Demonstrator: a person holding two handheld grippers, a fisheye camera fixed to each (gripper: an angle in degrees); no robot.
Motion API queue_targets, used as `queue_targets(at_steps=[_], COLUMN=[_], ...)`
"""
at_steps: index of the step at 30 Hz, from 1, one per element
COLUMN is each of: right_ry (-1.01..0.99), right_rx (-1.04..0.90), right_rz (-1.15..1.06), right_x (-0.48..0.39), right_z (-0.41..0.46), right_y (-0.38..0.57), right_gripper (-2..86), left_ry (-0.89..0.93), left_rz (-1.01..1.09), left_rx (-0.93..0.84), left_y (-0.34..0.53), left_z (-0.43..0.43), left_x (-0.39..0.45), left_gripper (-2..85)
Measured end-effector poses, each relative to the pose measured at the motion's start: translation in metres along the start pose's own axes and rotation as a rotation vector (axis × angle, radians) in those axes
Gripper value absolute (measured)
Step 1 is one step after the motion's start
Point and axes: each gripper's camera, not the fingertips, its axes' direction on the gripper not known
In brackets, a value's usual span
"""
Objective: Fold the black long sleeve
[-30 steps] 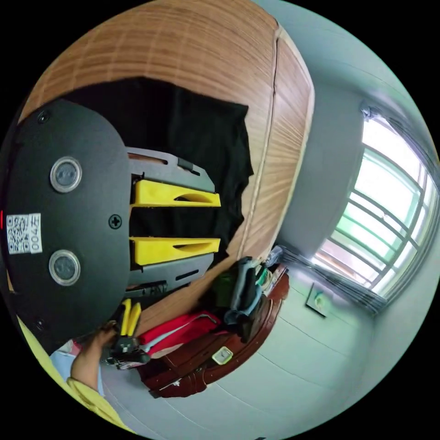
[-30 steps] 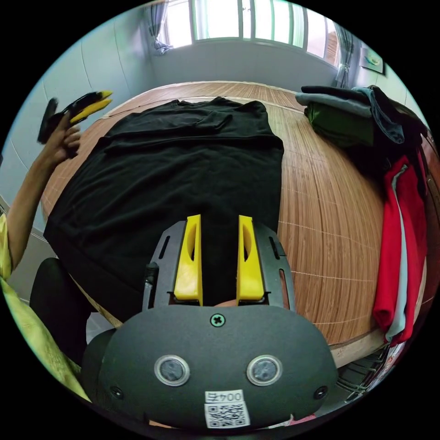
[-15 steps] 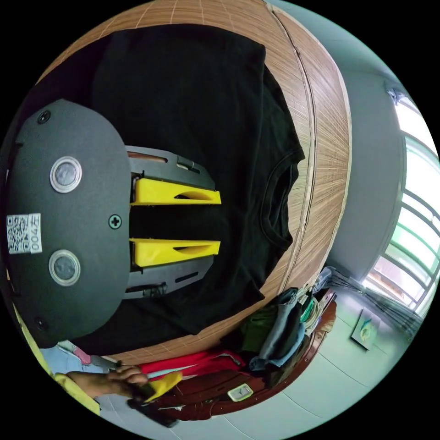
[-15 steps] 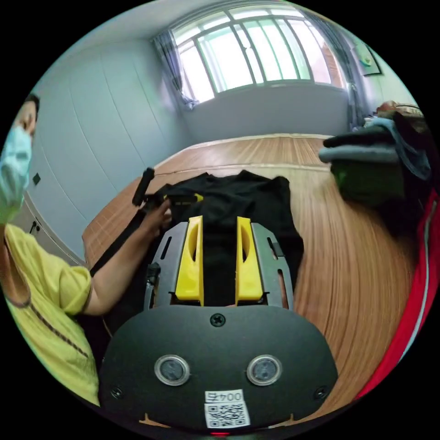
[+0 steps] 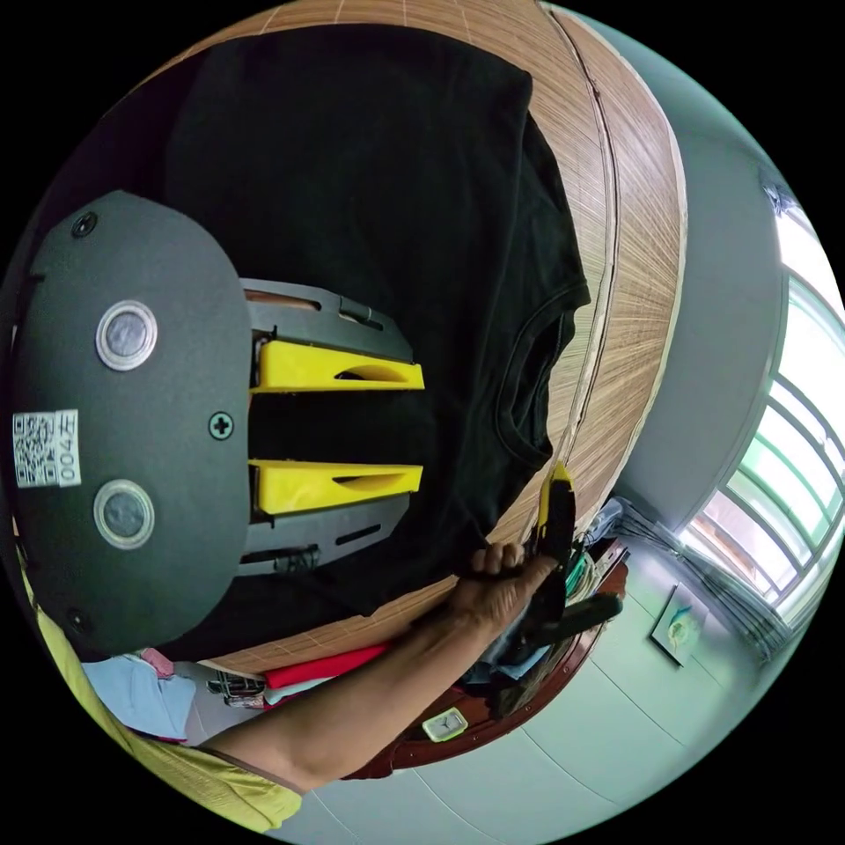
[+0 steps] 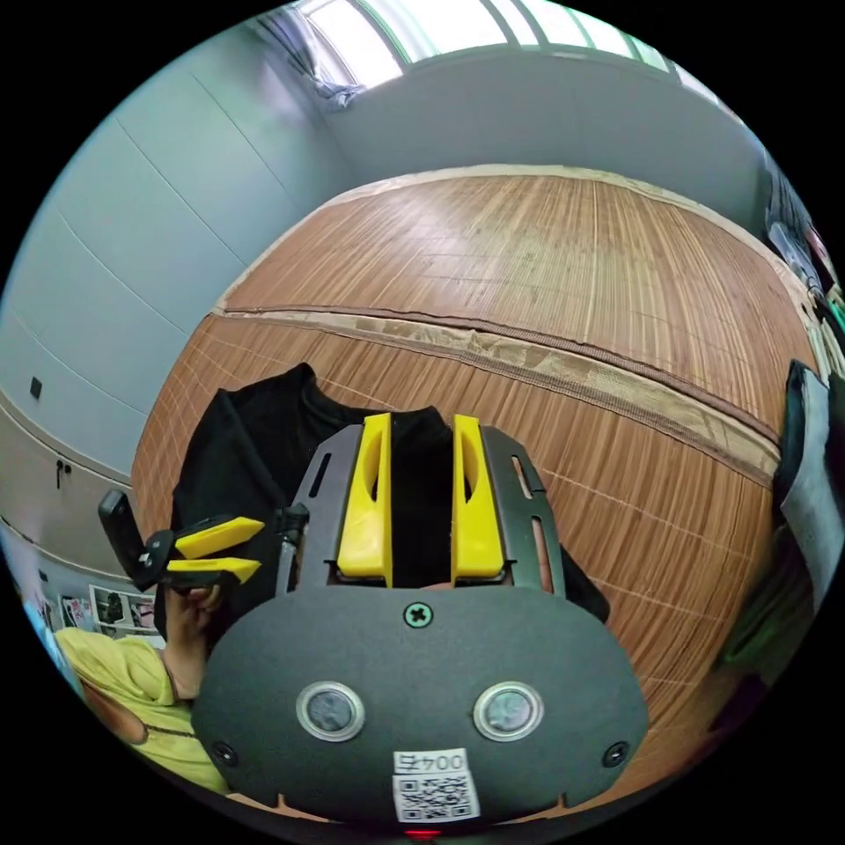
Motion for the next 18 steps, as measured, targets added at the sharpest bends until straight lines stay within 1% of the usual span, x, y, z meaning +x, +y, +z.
queue_targets(at_steps=[4,8,10,12,14,18], right_ry=[0.025,0.114,0.163,0.274,0.431,0.487], right_rx=[-0.07,-0.122,-0.11,-0.031,0.048,-0.014], right_rz=[-0.001,-0.048,-0.084,-0.117,-0.157,-0.125], right_x=[-0.002,-0.018,-0.029,-0.044,-0.057,-0.047], right_z=[0.024,0.034,0.034,0.027,0.027,0.064], right_y=[-0.013,-0.013,-0.01,-0.006,-0.003,-0.002], right_gripper=[9.4,6.1,5.1,4.5,4.1,4.1], left_ry=[0.002,0.011,0.017,0.02,0.024,0.016], left_rz=[0.0,-0.003,-0.005,-0.005,-0.003,0.002], left_rx=[0.002,0.006,0.009,0.011,0.011,0.007], left_y=[-0.001,-0.002,-0.002,-0.002,-0.003,-0.005], left_z=[0.006,0.01,0.012,0.013,0.016,0.02], left_x=[-0.004,-0.008,-0.01,-0.012,-0.013,-0.014], left_gripper=[12.2,12.3,12.3,12.3,12.2,12.1])
